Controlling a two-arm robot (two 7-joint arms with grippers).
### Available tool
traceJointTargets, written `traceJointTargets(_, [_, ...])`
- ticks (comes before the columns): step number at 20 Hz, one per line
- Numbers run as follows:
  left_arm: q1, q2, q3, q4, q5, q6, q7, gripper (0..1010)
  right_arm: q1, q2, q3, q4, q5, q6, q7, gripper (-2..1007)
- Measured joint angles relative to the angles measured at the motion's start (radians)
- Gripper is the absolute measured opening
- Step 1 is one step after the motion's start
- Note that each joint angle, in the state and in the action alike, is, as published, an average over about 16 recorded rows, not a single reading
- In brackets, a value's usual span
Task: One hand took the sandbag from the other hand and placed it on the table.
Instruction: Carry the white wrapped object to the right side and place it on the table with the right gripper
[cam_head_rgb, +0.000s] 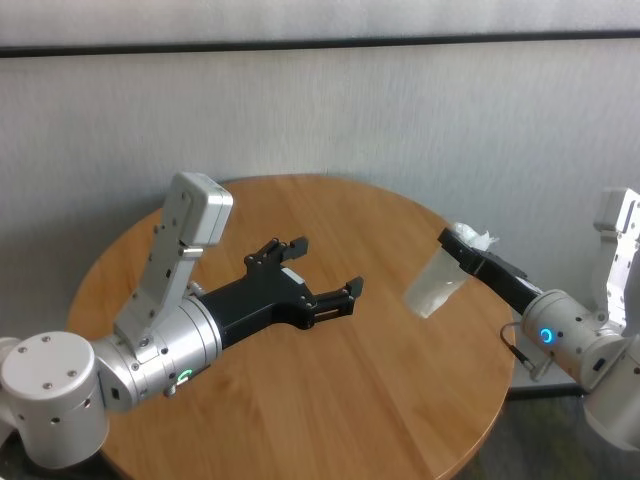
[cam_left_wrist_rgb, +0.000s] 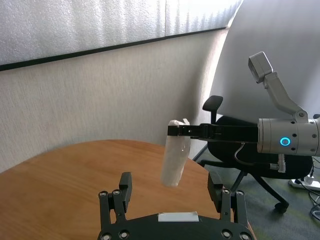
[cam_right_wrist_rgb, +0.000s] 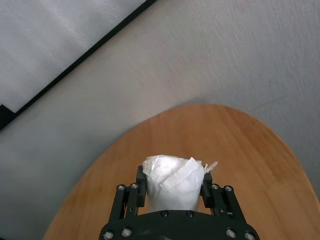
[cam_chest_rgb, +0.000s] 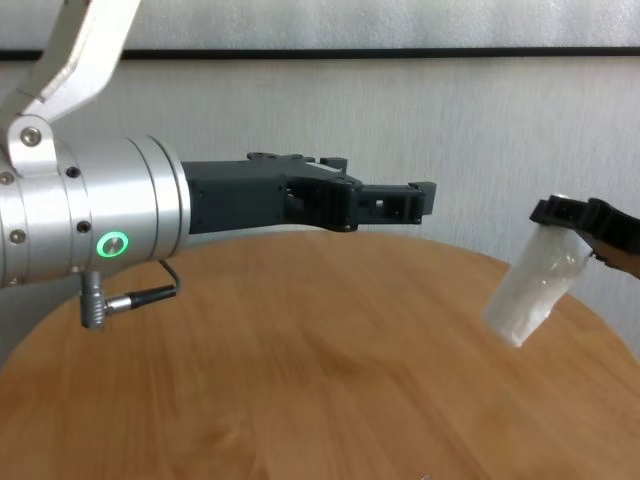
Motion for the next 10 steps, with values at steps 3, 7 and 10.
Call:
traceJointTargets(3, [0.0,0.0,0.0,0.0,0.0,0.0,0.0,1000,0.003,0.004,0.003,0.008,-0.012,0.014,-0.01,619])
traceJointTargets(7, [0.0,0.0,0.0,0.0,0.0,0.0,0.0,1000,0.008,0.008,0.006,0.02,-0.026,0.033,-0.019,619])
traceJointTargets(10, [0.0,0.0,0.0,0.0,0.0,0.0,0.0,1000,0.012,0.01,0.008,0.03,-0.035,0.046,-0.021,619])
